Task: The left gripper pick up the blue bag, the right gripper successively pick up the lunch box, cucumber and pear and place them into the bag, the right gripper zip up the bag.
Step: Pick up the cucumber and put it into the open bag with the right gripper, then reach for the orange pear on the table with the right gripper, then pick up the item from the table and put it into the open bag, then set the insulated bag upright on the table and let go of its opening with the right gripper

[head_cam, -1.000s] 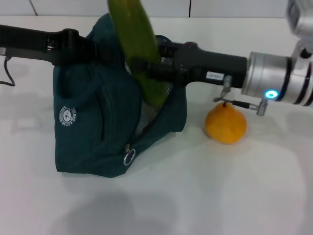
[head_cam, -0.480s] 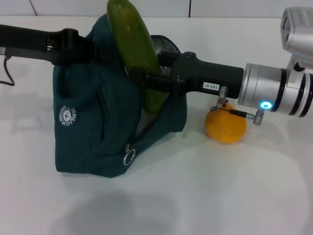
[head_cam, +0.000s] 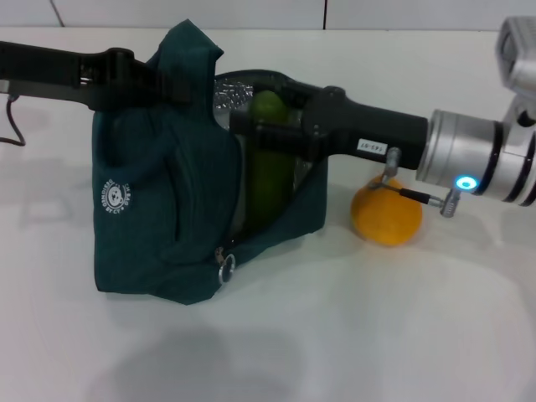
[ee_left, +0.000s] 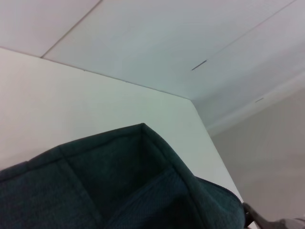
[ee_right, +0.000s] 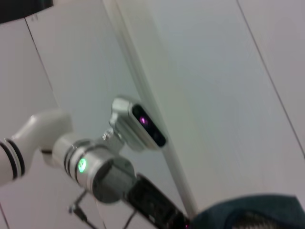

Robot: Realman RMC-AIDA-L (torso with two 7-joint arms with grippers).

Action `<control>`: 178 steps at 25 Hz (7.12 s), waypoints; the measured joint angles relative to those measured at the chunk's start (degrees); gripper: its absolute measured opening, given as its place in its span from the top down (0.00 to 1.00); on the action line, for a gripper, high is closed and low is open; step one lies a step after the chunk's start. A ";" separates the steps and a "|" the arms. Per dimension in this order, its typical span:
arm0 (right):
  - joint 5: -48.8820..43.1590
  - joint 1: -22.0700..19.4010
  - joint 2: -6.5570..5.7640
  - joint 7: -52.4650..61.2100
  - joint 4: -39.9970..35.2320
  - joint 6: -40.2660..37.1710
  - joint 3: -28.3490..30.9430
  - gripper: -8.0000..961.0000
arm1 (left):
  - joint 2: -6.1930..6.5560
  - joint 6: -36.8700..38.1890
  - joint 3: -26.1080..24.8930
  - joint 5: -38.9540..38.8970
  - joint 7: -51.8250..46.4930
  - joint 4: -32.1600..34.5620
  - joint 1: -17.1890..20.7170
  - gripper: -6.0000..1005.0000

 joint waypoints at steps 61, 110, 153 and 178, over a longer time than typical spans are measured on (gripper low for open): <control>-24.96 -14.57 -1.14 -17.95 -0.19 2.01 21.16 0.92 | 0.55 0.35 -0.06 -0.48 -0.21 0.08 0.70 0.95; -10.33 4.04 -0.09 -0.98 4.26 -6.90 11.69 0.82 | 0.31 -0.04 -0.22 -0.37 0.90 -0.90 -0.23 0.95; -5.89 -2.81 -0.37 29.86 7.49 4.00 1.97 0.25 | 0.27 -0.09 0.14 -0.27 1.24 -1.50 -1.00 0.95; -5.81 -6.84 -0.54 19.55 6.57 -5.79 11.37 0.88 | -0.37 1.81 2.37 -1.77 1.00 -1.97 -1.46 0.95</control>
